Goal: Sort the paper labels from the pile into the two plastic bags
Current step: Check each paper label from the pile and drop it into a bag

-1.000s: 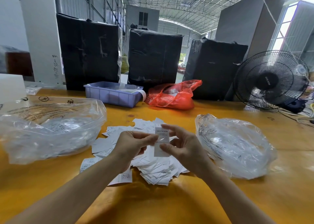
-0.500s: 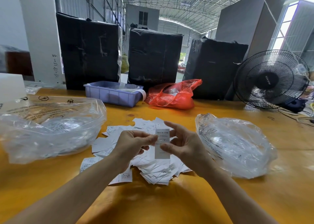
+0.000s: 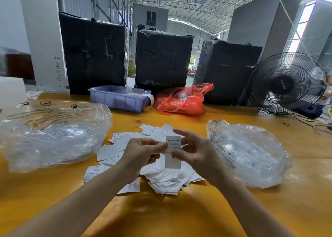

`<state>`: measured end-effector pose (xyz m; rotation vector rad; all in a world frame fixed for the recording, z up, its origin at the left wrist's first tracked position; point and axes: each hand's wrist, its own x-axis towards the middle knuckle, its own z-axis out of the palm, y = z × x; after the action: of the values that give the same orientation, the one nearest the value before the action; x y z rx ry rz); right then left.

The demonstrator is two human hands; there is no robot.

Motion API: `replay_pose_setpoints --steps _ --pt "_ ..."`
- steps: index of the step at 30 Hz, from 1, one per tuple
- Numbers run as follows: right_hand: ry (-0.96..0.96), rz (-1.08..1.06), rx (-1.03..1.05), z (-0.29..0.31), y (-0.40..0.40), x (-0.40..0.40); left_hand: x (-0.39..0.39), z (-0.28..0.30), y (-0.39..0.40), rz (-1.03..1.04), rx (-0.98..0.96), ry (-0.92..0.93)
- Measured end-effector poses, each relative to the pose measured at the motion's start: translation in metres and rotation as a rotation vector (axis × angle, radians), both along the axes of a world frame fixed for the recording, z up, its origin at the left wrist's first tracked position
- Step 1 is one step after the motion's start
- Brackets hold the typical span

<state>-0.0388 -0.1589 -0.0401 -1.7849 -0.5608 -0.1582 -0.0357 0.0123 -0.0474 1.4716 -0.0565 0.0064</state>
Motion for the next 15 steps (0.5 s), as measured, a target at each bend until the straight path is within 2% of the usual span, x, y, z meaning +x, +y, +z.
replay_pose_setpoints --steps 8,12,15 --pt "0.035 0.037 -0.005 0.0001 0.0001 0.0007 -0.0003 -0.0005 -0.0028 0.062 -0.154 0.056" --pt "0.086 0.031 0.035 -0.0016 0.0005 0.0009 -0.0013 -0.0013 -0.0053 0.028 -0.128 0.046" --pt "0.064 -0.072 0.13 -0.0024 -0.0017 0.0036 -0.0033 0.0012 -0.0055 -0.083 -0.081 0.065"
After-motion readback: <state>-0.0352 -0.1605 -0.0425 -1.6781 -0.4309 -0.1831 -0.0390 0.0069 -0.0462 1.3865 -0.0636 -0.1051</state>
